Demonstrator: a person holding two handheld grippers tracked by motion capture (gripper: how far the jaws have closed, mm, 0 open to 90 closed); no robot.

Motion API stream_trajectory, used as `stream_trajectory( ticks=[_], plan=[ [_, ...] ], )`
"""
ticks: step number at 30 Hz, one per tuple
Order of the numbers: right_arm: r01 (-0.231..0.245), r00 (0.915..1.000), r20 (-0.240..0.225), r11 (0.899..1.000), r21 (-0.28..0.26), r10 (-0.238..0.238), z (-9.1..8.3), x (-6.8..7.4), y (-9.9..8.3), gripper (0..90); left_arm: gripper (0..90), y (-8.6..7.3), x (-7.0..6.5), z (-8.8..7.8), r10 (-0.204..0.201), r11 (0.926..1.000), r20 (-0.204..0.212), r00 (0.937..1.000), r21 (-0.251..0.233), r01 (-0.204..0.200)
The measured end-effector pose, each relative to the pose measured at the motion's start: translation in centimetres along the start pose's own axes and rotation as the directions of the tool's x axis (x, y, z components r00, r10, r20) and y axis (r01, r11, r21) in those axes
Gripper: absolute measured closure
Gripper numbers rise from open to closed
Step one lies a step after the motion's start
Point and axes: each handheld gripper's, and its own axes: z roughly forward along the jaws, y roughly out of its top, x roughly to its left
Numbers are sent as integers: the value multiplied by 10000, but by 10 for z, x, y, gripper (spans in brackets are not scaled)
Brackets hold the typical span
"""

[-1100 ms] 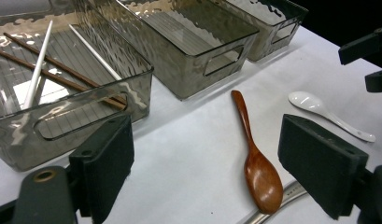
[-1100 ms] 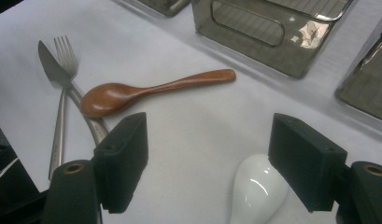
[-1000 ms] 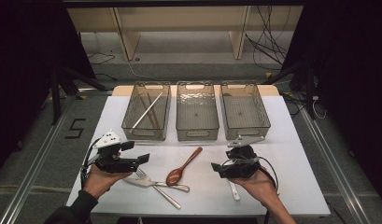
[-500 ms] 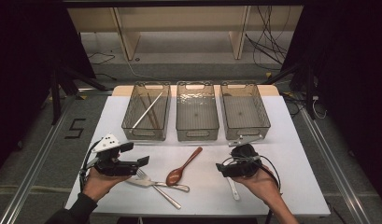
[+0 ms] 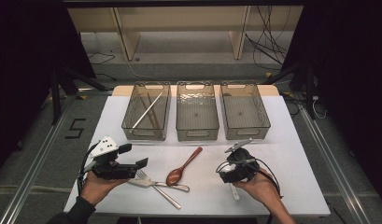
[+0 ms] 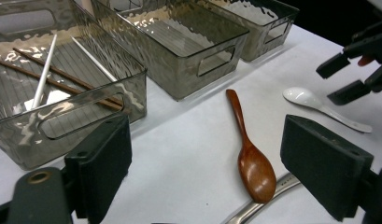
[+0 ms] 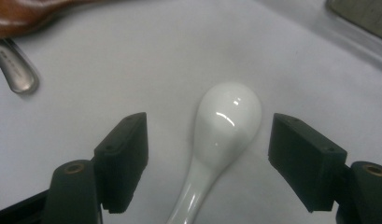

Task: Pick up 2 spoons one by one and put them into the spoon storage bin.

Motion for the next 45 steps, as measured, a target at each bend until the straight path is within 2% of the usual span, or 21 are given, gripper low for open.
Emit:
stream_trajectory(
  ticks=[6,10,14,18,23,28,38,45],
  plan=[
    [28,9996,284,9970,770,-50,10,-4,-4,313,162,-1,-2,0,115,9999,79,9999,90,-116],
    [202,9993,292,9928,1183,-238,14,-3,-5,334,162,-2,-2,2,76,9999,81,9999,118,-77],
    [176,9993,284,9871,1590,-224,19,-4,-6,351,162,-2,-2,2,69,9999,85,9999,150,-70],
    [155,9991,357,9846,1741,-221,21,-5,-7,374,162,-2,-3,3,104,9998,88,9999,145,-105],
    [358,9984,355,9795,1985,-437,25,-3,-7,393,162,-2,-2,3,94,9999,80,9999,134,-95],
    [354,9993,51,9769,2107,-373,25,-5,-6,446,162,-2,-2,3,117,9998,68,9999,154,-118],
    [403,9991,10,9731,2269,-416,23,-15,-4,685,162,-2,-1,4,150,9997,-2,9999,212,-149],
    [344,9992,-295,9757,2166,-286,21,-19,-4,752,163,-2,-2,4,240,9993,3,9997,291,-240]
  ],
)
